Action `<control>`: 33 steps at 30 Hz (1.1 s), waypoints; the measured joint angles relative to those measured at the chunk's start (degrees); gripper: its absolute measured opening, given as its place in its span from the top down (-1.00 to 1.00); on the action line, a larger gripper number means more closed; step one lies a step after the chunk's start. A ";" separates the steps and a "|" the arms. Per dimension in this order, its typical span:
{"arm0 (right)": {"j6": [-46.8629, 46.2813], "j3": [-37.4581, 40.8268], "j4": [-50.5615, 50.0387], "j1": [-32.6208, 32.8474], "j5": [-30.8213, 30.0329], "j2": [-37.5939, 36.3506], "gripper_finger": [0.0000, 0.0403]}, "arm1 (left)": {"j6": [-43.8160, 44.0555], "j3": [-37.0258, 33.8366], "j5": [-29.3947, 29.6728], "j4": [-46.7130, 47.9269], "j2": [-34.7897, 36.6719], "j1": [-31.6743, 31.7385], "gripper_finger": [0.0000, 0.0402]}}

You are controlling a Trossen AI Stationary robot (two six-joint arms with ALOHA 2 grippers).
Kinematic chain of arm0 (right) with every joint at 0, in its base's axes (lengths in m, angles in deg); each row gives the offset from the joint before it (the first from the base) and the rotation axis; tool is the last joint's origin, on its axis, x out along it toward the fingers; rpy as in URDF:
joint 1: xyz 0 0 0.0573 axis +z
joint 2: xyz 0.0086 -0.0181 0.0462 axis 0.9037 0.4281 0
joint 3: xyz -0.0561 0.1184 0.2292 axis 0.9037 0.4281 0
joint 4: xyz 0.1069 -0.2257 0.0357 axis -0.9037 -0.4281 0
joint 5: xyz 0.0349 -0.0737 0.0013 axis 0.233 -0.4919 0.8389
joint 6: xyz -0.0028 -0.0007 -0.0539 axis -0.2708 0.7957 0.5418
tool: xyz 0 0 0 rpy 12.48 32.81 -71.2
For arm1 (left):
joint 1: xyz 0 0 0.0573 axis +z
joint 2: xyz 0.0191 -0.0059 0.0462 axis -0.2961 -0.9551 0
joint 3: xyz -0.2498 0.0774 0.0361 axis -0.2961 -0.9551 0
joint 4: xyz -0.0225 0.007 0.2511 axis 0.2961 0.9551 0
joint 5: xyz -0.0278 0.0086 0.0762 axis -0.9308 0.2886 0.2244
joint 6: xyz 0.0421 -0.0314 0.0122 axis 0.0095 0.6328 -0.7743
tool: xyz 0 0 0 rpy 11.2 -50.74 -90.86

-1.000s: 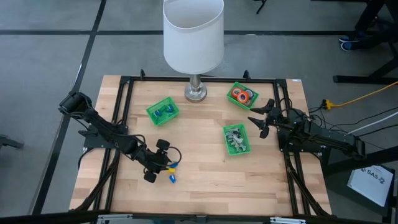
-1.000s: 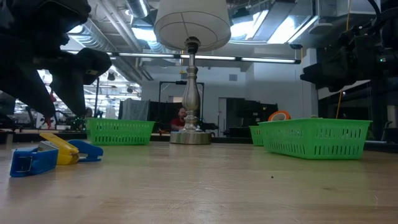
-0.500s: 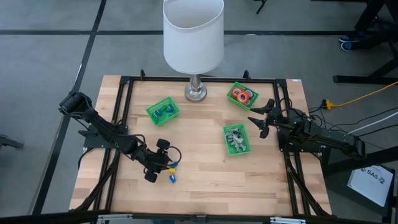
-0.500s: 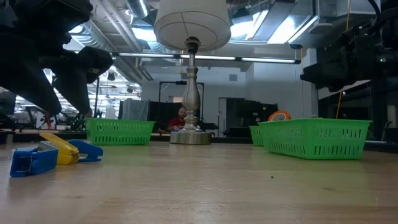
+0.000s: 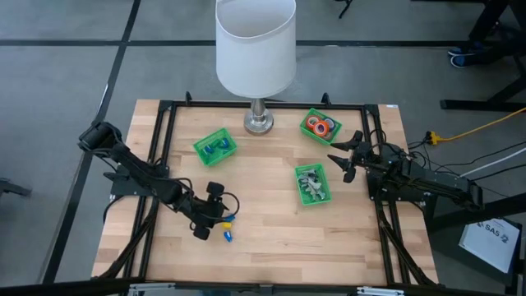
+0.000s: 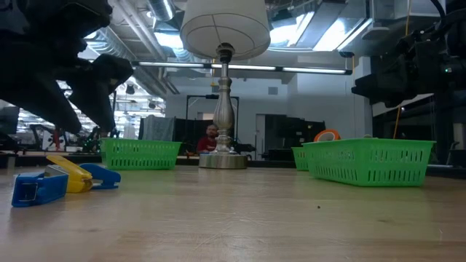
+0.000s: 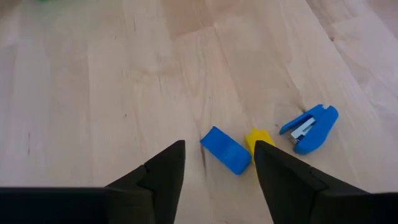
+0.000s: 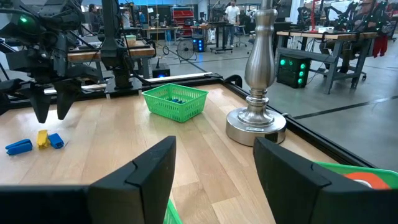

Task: Pick and place Stapler, Stapler remover, tape
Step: Put the blue stapler into the left green bin

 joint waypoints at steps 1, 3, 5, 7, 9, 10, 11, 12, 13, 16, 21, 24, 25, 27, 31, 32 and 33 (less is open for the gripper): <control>0.00 0.00 0.00 0.00 -0.01 0.00 -0.09 | 0.58 0.00 0.00 -0.06 -0.36 0.00 0.04; 0.00 0.01 0.00 -0.02 -0.01 0.02 -0.09 | 1.03 0.00 0.02 -0.29 -1.25 0.00 -0.02; 0.00 0.00 0.02 0.00 -0.02 0.00 -0.09 | 1.01 0.00 -0.02 -0.53 -2.40 0.00 -0.08; 0.02 0.00 0.02 -0.02 0.00 0.00 -0.09 | 1.24 0.00 -0.79 -1.03 -3.66 0.00 -0.13; 0.00 0.00 0.00 -0.01 0.00 0.00 -0.09 | 2.27 0.00 -1.68 -1.25 -4.70 -0.03 -0.17; 0.01 0.00 0.00 -0.02 0.00 0.01 -0.09 | 2.87 0.00 -2.60 -1.90 -5.22 -0.04 -0.18; 0.01 0.00 0.02 0.00 0.00 0.00 -0.09 | 3.38 0.00 -3.47 -2.39 -5.69 -0.04 -0.18; 0.00 0.00 0.00 0.00 -0.01 0.01 -0.09 | 3.96 0.00 -4.37 -2.52 -6.05 -0.06 -0.18; 0.00 0.00 0.02 -0.01 -0.01 0.00 -0.09 | 4.09 0.00 -5.15 -2.89 -6.38 -0.07 -0.18; 0.02 0.00 0.00 0.00 0.00 0.00 -0.09 | 4.70 0.00 -6.39 -4.44 -6.62 -0.26 -0.17; 0.00 0.01 0.01 -0.01 0.00 0.00 -0.09 | 4.93 0.00 -6.09 -7.18 -6.66 -0.91 -0.15; 0.00 0.02 0.00 0.00 0.00 0.00 -0.09 | 4.66 0.00 -3.89 -7.52 -6.66 -1.16 -0.15; 0.00 0.00 0.02 0.00 -0.02 0.00 -0.09 | 5.35 0.00 -2.27 -7.40 -6.66 -1.16 -0.15; 0.00 0.00 0.01 0.00 -0.01 0.00 -0.09 | 6.44 0.00 0.15 -6.62 -6.65 -1.04 -0.14; 0.01 0.00 0.02 0.00 -0.01 0.01 -0.09 | 6.92 0.00 0.67 -5.40 -6.66 -1.09 -0.13; 0.00 0.01 0.00 -0.01 0.00 0.02 -0.09 | 7.04 0.00 0.66 -4.87 -6.66 -1.09 -0.12; 0.00 0.00 0.00 -0.01 0.00 0.02 -0.09 | 7.09 0.00 0.68 -4.40 -6.66 -1.07 -0.12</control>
